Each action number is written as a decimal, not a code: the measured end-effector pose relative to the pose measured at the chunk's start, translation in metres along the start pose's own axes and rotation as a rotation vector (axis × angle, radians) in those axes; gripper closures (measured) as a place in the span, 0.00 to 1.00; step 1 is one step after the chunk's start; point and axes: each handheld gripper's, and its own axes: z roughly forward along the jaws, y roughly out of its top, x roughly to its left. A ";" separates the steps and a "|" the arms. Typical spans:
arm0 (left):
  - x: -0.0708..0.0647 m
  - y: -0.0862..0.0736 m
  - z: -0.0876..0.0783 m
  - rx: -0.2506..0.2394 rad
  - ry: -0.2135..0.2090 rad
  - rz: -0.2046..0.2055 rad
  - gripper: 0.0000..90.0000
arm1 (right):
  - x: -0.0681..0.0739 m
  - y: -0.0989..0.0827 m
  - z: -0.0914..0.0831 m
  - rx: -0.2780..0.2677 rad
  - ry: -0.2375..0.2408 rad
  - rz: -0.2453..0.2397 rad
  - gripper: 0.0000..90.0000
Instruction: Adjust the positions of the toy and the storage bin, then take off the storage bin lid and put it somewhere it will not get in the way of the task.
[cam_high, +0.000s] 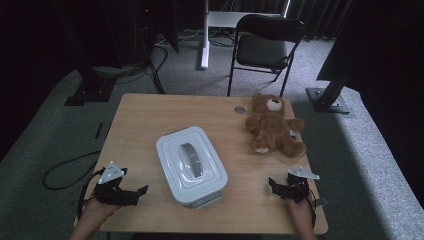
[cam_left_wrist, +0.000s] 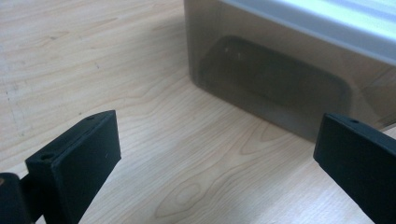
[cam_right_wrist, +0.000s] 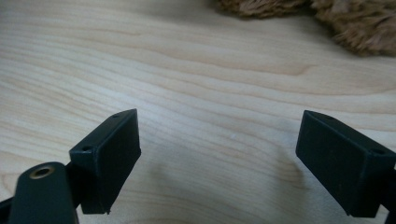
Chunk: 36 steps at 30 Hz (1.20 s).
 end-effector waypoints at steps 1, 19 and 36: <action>-0.002 0.004 -0.002 -0.004 -0.007 0.006 0.01 | 0.000 0.000 0.000 0.004 -0.001 -0.003 0.14; -0.041 0.048 0.002 -0.028 -0.105 0.092 0.01 | 0.007 0.001 0.006 0.065 -0.032 -0.061 0.14; -0.060 0.070 0.018 -0.021 -0.176 0.115 0.01 | 0.007 0.002 0.006 0.065 -0.032 -0.060 0.14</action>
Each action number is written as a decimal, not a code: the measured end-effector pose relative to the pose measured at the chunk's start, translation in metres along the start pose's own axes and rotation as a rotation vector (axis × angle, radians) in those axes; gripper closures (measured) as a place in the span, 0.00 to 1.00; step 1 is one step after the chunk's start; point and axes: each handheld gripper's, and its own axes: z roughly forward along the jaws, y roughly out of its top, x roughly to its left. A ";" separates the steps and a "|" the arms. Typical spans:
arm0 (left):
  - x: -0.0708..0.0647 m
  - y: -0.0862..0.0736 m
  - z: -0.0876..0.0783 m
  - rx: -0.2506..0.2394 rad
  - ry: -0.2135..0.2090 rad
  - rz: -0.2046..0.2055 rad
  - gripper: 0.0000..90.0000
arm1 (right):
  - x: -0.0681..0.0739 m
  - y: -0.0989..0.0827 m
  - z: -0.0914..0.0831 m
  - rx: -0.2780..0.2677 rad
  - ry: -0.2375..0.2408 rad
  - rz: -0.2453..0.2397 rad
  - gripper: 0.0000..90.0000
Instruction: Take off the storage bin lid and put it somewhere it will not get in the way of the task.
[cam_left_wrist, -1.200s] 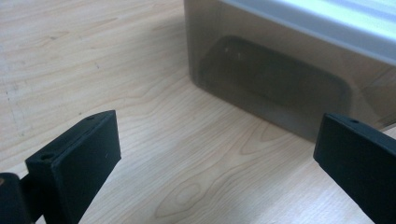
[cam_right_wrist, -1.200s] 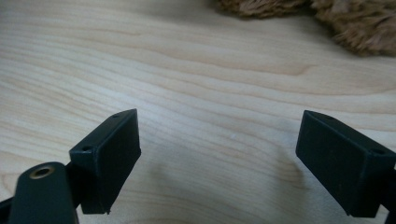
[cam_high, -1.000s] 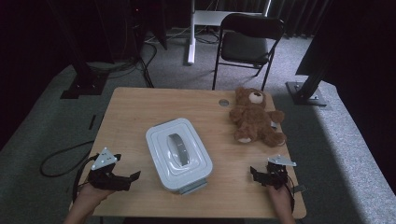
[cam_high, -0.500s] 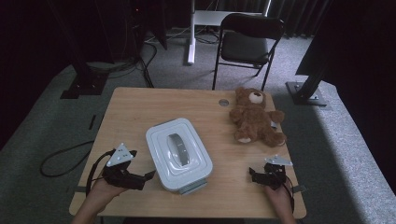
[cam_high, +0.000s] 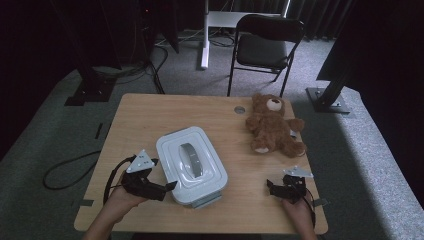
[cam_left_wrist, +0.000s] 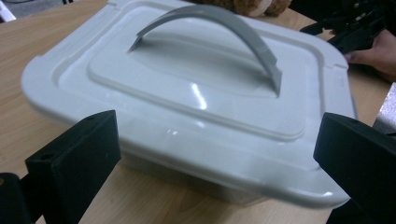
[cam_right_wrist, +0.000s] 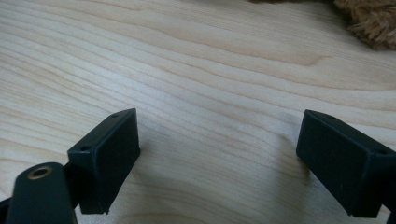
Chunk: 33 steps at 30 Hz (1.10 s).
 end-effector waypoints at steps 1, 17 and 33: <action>-0.001 0.002 0.002 0.001 -0.002 0.001 0.01 | 0.000 0.000 0.000 0.000 0.000 0.000 0.14; -0.007 0.023 0.034 0.027 -0.041 0.006 0.01 | 0.000 0.000 0.000 0.000 0.000 0.001 0.14; -0.011 0.035 0.057 0.051 -0.064 0.006 0.01 | 0.000 0.000 0.000 0.000 0.000 0.001 0.14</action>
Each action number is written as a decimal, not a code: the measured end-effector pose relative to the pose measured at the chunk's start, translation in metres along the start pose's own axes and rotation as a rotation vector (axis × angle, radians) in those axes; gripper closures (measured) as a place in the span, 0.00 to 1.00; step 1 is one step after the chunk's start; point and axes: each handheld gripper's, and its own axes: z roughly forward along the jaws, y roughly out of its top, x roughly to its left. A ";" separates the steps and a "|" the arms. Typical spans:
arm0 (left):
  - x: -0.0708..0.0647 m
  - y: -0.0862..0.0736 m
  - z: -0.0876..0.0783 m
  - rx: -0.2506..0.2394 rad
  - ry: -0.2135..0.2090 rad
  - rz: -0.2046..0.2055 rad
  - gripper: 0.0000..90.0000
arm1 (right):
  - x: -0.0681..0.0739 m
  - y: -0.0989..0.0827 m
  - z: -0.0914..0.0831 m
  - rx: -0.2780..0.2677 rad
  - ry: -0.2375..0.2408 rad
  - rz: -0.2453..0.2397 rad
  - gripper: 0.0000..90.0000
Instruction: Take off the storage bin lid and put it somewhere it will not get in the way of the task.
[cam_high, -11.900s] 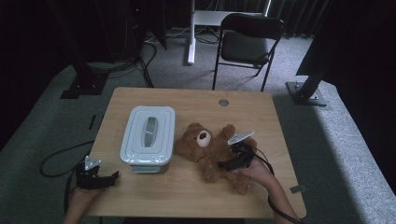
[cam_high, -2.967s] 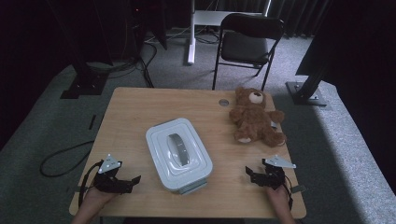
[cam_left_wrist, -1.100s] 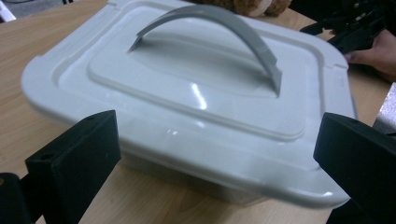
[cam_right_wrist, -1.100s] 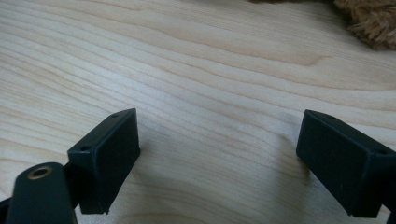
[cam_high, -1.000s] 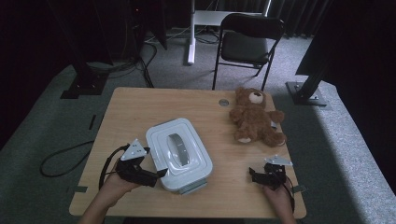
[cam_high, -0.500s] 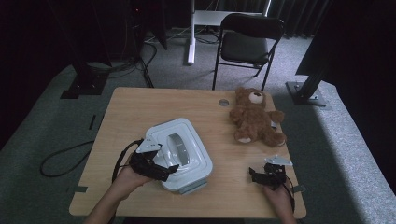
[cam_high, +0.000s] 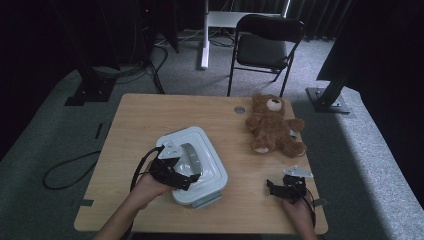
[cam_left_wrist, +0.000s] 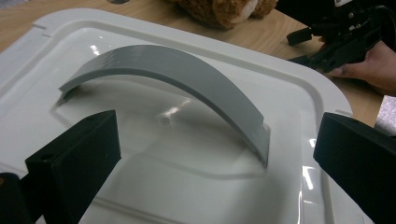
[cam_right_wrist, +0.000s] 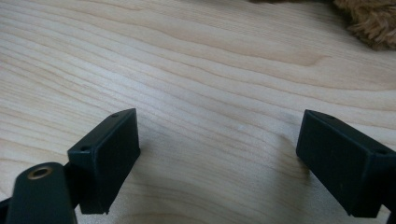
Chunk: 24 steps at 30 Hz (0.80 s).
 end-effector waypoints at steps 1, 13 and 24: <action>0.000 0.001 0.001 0.000 0.001 0.002 0.01 | 0.000 0.000 0.000 0.000 0.000 0.001 0.14; -0.002 0.008 0.013 0.008 0.016 -0.011 0.02 | 0.000 0.000 0.000 0.000 0.000 -0.001 0.14; 0.000 0.013 0.016 -0.006 0.031 -0.045 0.17 | 0.000 0.000 0.000 0.000 0.000 0.001 0.14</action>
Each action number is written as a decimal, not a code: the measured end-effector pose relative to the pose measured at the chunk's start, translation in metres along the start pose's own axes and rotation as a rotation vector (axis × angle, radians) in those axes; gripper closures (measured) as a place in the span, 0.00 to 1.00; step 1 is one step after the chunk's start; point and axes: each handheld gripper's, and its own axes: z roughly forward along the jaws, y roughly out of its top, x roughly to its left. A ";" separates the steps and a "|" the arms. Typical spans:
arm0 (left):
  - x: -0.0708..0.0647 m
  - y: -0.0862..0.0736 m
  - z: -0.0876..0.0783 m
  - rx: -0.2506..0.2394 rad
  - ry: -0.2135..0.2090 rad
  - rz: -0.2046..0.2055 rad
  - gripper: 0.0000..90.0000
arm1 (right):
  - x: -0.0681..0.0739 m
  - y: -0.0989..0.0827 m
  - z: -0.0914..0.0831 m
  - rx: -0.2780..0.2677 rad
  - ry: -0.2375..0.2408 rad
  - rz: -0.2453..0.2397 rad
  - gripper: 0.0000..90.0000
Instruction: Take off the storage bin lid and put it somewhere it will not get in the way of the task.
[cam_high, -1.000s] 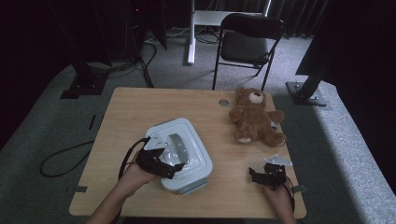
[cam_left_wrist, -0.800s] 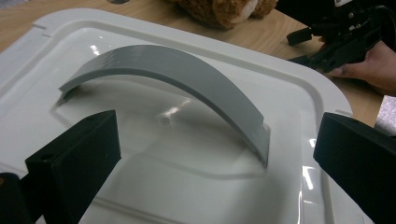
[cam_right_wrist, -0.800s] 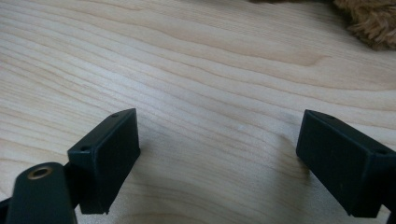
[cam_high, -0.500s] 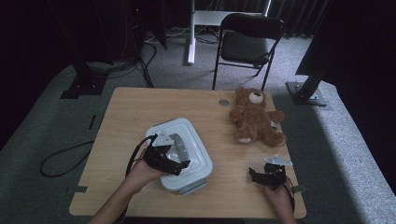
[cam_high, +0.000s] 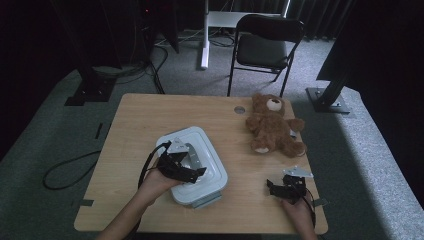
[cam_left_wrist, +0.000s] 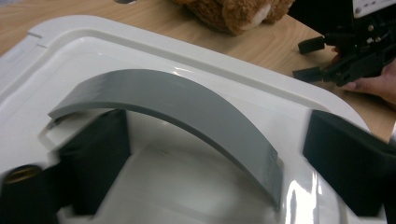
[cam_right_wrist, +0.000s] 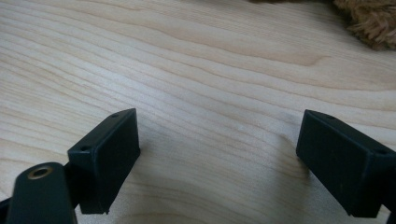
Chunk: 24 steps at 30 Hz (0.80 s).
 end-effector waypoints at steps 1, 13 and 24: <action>0.001 0.000 0.001 0.002 0.000 -0.007 0.18 | 0.000 0.000 0.000 0.000 0.000 0.001 0.14; 0.000 -0.002 0.004 0.005 -0.024 0.015 0.40 | 0.000 0.000 0.000 0.000 0.000 -0.001 0.14; -0.003 -0.003 0.003 -0.004 -0.063 0.001 0.59 | 0.000 0.000 0.000 0.001 0.000 0.000 0.14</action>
